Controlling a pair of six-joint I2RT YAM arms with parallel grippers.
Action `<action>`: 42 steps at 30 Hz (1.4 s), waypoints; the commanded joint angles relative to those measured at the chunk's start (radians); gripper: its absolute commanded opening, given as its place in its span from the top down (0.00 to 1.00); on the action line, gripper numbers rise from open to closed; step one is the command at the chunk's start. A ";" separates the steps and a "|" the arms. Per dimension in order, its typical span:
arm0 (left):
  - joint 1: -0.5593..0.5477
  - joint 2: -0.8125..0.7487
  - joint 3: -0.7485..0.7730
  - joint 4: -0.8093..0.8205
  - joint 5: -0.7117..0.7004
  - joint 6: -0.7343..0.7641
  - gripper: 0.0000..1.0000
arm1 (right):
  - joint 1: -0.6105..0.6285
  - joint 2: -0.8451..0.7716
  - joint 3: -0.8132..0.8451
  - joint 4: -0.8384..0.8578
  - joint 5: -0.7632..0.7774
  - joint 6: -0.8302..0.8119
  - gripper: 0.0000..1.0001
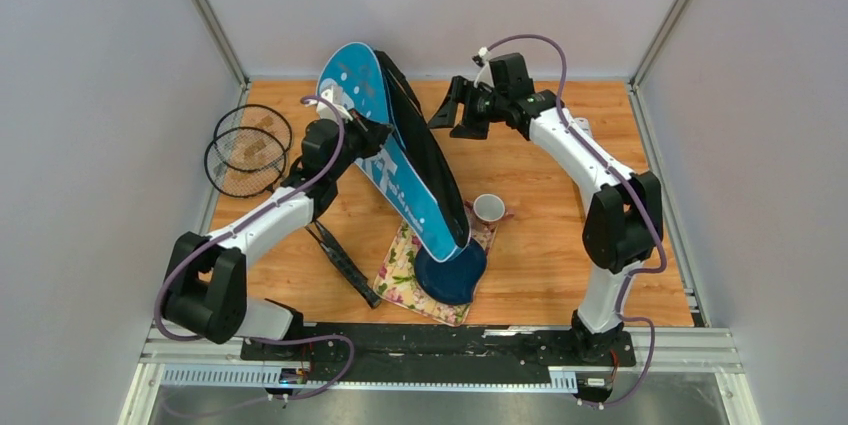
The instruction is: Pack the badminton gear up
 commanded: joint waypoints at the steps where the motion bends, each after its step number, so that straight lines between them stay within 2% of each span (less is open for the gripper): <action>1: 0.025 -0.075 -0.066 0.171 0.104 -0.042 1.00 | 0.054 -0.038 -0.068 0.255 -0.073 0.178 0.27; 4: 0.026 -0.093 -0.092 0.171 0.114 -0.042 1.00 | 0.078 0.011 -0.051 0.235 -0.035 0.167 0.27; 9: 0.026 -0.109 -0.086 0.150 0.122 -0.050 1.00 | 0.083 0.077 0.005 0.143 0.075 0.044 0.23; 15: 0.026 -0.127 -0.078 0.127 0.130 -0.044 1.00 | 0.077 0.112 0.013 0.087 0.178 0.009 0.24; 17: 0.026 -0.135 -0.077 0.116 0.127 -0.041 1.00 | 0.060 0.103 -0.005 0.080 0.180 0.029 0.25; 20: 0.026 -0.135 -0.077 0.107 0.127 -0.038 1.00 | 0.042 0.063 -0.079 0.160 0.122 0.101 0.26; 24: 0.026 -0.130 -0.077 0.115 0.131 -0.058 1.00 | 0.041 0.087 -0.097 0.258 0.013 0.179 0.40; 26: 0.026 -0.129 -0.072 0.115 0.134 -0.062 1.00 | 0.043 0.097 -0.103 0.277 0.016 0.214 0.43; 34: 0.026 -0.126 -0.080 0.125 0.153 -0.088 1.00 | 0.049 0.213 0.002 0.304 0.032 0.188 0.41; 35: 0.026 -0.127 -0.080 0.124 0.156 -0.088 1.00 | 0.049 0.228 0.008 0.309 0.040 0.194 0.42; 36: 0.026 -0.129 -0.081 0.121 0.154 -0.090 1.00 | 0.048 0.232 0.016 0.317 0.049 0.193 0.48; 38: 0.026 -0.133 -0.083 0.118 0.156 -0.090 1.00 | 0.048 0.235 0.022 0.324 0.077 0.191 0.51; 40: 0.026 -0.136 -0.086 0.112 0.151 -0.087 1.00 | 0.046 0.235 0.053 0.314 0.097 0.169 0.67; 42: 0.026 -0.136 -0.090 0.101 0.151 -0.087 1.00 | 0.046 0.227 0.080 0.269 0.140 0.129 0.73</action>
